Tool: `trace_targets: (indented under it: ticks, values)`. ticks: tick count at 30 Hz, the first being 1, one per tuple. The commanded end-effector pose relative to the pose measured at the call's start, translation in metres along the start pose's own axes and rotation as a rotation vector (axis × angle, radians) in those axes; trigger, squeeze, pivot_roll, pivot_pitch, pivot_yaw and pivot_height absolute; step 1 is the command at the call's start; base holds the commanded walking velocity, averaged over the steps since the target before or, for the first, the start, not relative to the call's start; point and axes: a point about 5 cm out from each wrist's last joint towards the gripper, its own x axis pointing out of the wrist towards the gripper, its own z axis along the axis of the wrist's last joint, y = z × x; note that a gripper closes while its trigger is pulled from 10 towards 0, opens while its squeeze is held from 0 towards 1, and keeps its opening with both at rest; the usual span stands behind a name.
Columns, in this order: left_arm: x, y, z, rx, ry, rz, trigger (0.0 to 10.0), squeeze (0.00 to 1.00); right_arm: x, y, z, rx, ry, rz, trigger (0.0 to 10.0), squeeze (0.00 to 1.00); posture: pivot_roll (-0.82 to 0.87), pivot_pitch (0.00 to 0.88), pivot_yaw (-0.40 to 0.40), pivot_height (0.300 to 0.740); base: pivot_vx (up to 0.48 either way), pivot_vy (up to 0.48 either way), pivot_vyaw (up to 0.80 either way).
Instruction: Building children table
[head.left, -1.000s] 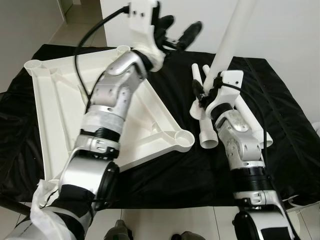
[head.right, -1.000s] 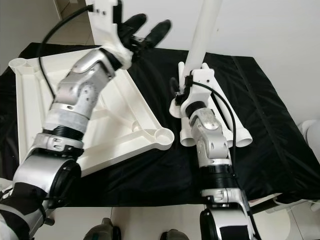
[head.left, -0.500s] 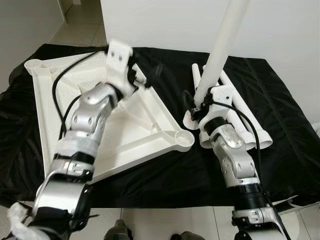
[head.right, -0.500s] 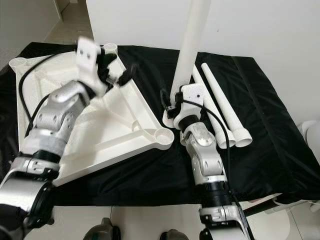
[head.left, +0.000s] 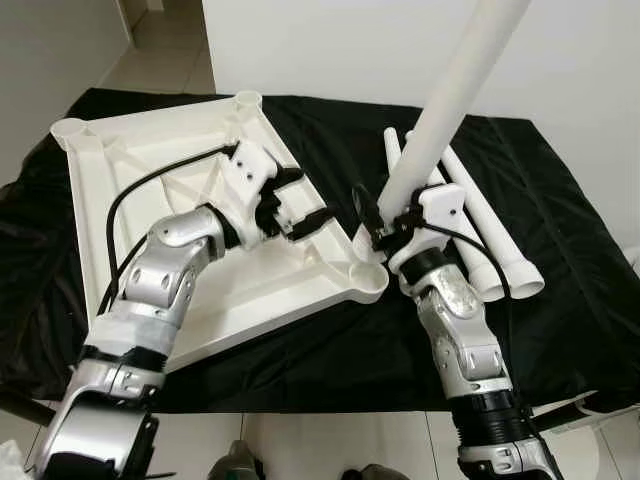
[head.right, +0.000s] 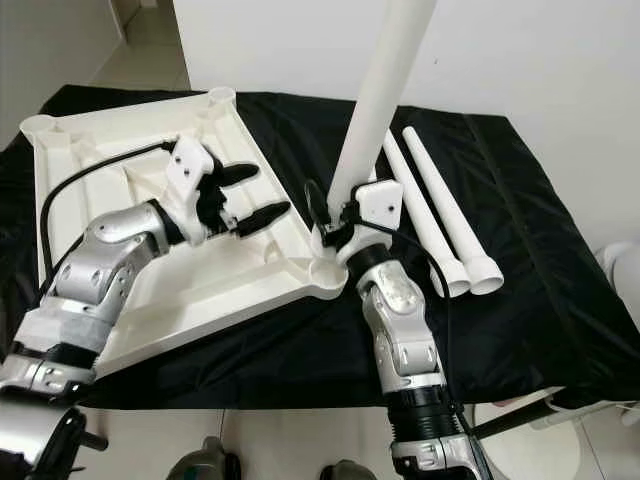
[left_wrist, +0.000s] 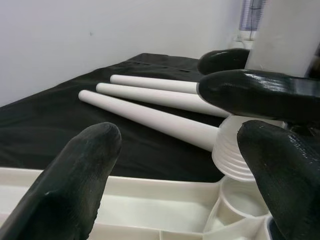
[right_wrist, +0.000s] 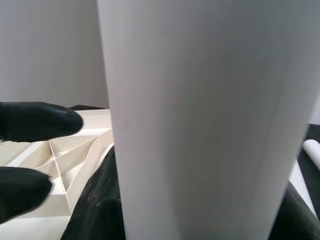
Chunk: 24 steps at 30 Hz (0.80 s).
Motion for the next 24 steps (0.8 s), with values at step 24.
trace_targets:
  ticks: [24]
  values:
    - [-0.02,-0.043,-0.005,-0.042,0.064,-0.291,10.0,0.0,-0.009,0.0,-0.046,0.029,0.104,-0.023,10.0,0.0,0.09,0.0,-0.05,0.74,0.0,0.0,0.0]
